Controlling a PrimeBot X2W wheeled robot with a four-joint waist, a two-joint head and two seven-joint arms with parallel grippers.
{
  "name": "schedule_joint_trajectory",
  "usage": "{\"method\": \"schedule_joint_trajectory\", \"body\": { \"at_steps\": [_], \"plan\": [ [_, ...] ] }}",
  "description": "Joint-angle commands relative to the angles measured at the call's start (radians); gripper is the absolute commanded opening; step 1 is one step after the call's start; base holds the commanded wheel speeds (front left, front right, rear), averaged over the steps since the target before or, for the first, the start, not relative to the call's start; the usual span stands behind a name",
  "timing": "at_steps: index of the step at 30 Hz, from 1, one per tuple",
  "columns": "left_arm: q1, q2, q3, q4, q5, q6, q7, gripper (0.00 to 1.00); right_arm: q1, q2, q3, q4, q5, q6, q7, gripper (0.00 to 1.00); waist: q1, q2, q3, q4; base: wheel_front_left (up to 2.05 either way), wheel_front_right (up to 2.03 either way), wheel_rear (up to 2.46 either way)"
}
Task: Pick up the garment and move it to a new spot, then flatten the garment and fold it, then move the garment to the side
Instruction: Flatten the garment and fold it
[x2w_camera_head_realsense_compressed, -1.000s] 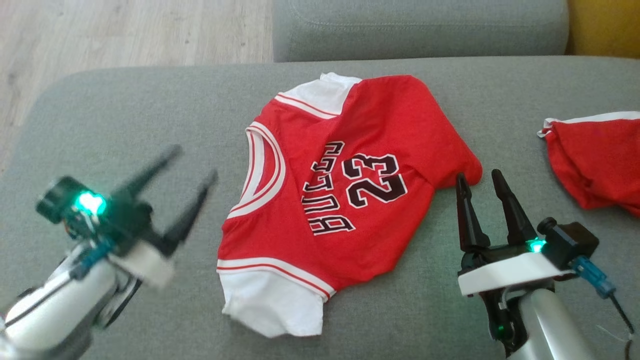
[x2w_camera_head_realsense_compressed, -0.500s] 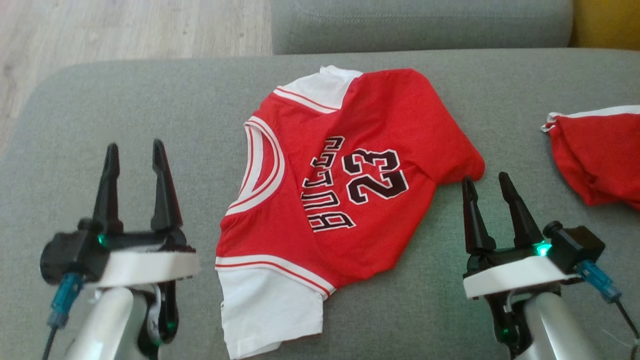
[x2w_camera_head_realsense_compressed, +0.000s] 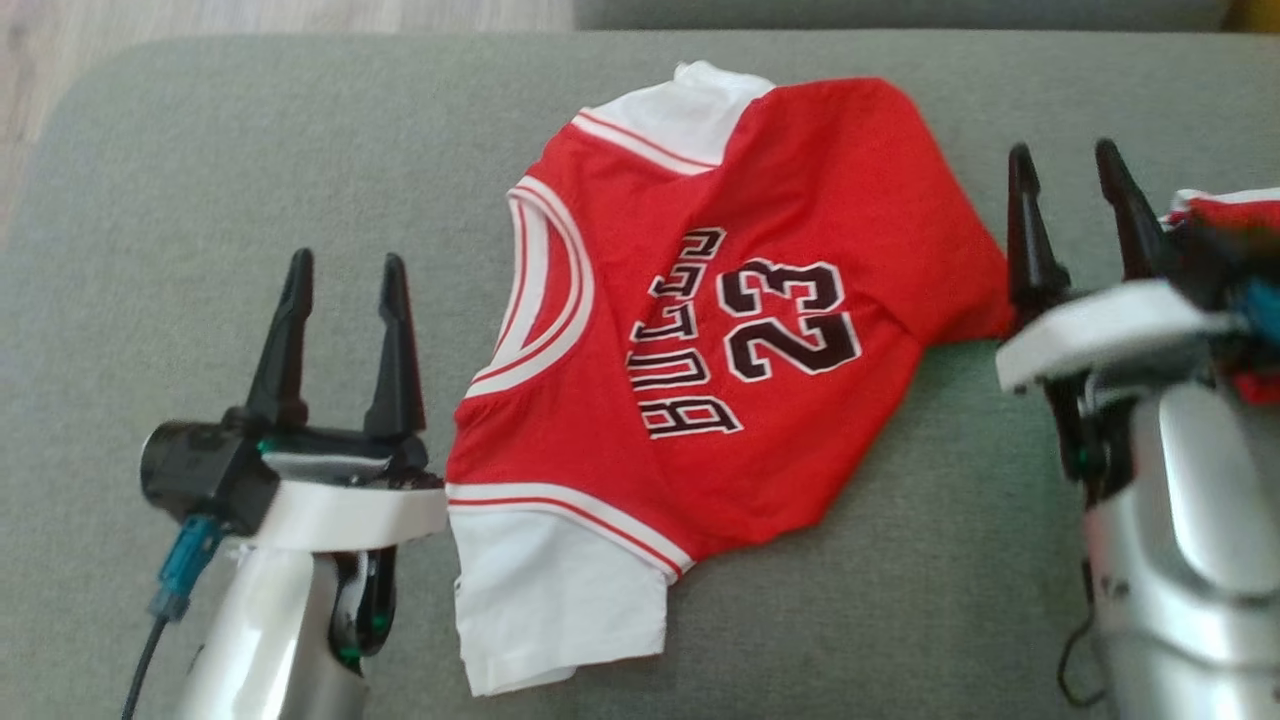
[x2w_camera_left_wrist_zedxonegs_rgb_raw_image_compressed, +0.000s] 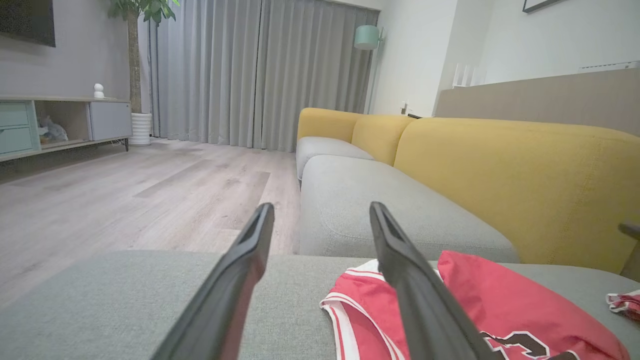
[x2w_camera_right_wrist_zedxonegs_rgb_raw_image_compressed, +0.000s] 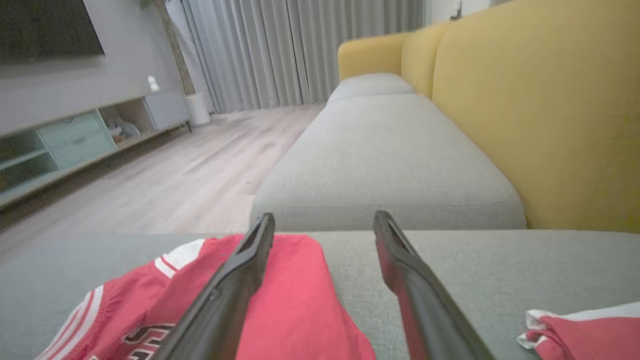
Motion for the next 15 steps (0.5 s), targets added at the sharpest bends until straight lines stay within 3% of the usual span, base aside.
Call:
{"method": "schedule_joint_trajectory", "body": {
  "at_steps": [1, 10, 15],
  "plan": [
    [-0.043, 0.004, 0.047, -0.025, 0.012, -0.009, -0.004, 1.0, -0.043, 0.001, 0.018, -0.007, -0.018, -0.001, 0.028, 1.0, -0.0002, -0.0001, 0.015, 0.015, 0.0, 0.0, 0.0],
    [-0.061, -0.055, 0.086, 0.013, 0.061, -0.077, -0.004, 1.0, -0.229, -0.043, -0.028, 0.295, -0.108, -0.001, 0.27, 1.0, -0.0002, -0.0001, 0.049, 0.067, 0.0, 0.0, 0.0],
    [-0.064, -0.073, 0.099, 0.02, 0.074, -0.096, -0.004, 1.0, -0.304, -0.053, -0.01, 0.449, -0.083, -0.001, 0.355, 1.0, -0.0002, -0.0001, 0.054, 0.082, 0.0, 0.0, 0.0]
  ]
}}
